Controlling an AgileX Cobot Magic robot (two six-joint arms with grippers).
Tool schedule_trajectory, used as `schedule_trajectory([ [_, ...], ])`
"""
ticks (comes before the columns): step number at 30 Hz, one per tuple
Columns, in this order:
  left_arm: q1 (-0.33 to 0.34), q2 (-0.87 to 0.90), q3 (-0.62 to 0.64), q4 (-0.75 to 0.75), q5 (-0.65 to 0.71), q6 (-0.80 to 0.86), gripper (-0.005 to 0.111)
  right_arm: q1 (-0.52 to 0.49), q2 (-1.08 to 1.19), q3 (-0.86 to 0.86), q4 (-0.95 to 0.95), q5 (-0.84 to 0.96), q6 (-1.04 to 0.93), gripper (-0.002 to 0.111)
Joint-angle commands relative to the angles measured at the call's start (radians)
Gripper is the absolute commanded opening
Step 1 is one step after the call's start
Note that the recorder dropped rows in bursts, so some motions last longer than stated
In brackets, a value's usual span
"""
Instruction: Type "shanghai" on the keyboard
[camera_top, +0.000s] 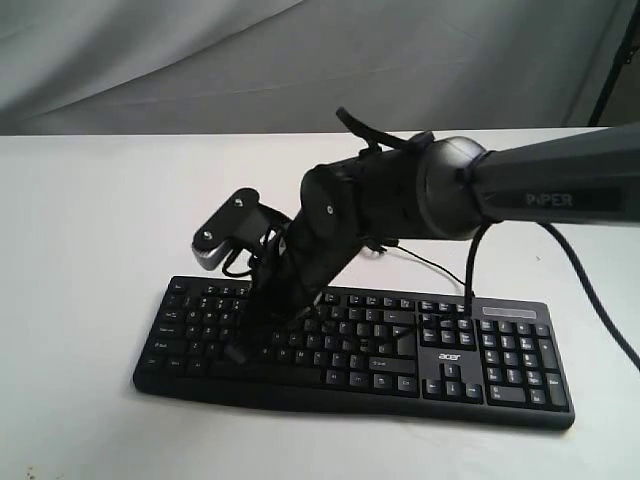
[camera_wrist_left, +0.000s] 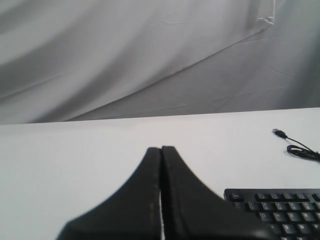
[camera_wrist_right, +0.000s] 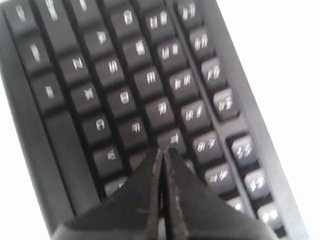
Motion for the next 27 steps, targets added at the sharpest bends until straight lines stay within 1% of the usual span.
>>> schedule_trajectory([
  [1, -0.006, -0.002, 0.002, 0.0, -0.006, -0.003, 0.0, 0.03, 0.012, -0.077, -0.025, 0.005, -0.011, 0.0],
  [9, -0.006, -0.002, 0.002, 0.0, -0.006, -0.003, 0.0, 0.071, 0.156, -0.28, -0.009, 0.088, -0.064, 0.0],
  [12, -0.006, -0.002, 0.002, 0.0, -0.006, -0.003, 0.0, 0.077, 0.182, -0.322, 0.006, 0.098, -0.097, 0.0],
  [17, -0.006, -0.002, 0.002, 0.0, -0.006, -0.003, 0.0, 0.079, 0.182, -0.327, 0.069, 0.081, -0.173, 0.0],
  [27, -0.006, -0.002, 0.002, 0.0, -0.006, -0.003, 0.0, 0.087, 0.191, -0.327, 0.073, 0.076, -0.176, 0.0],
])
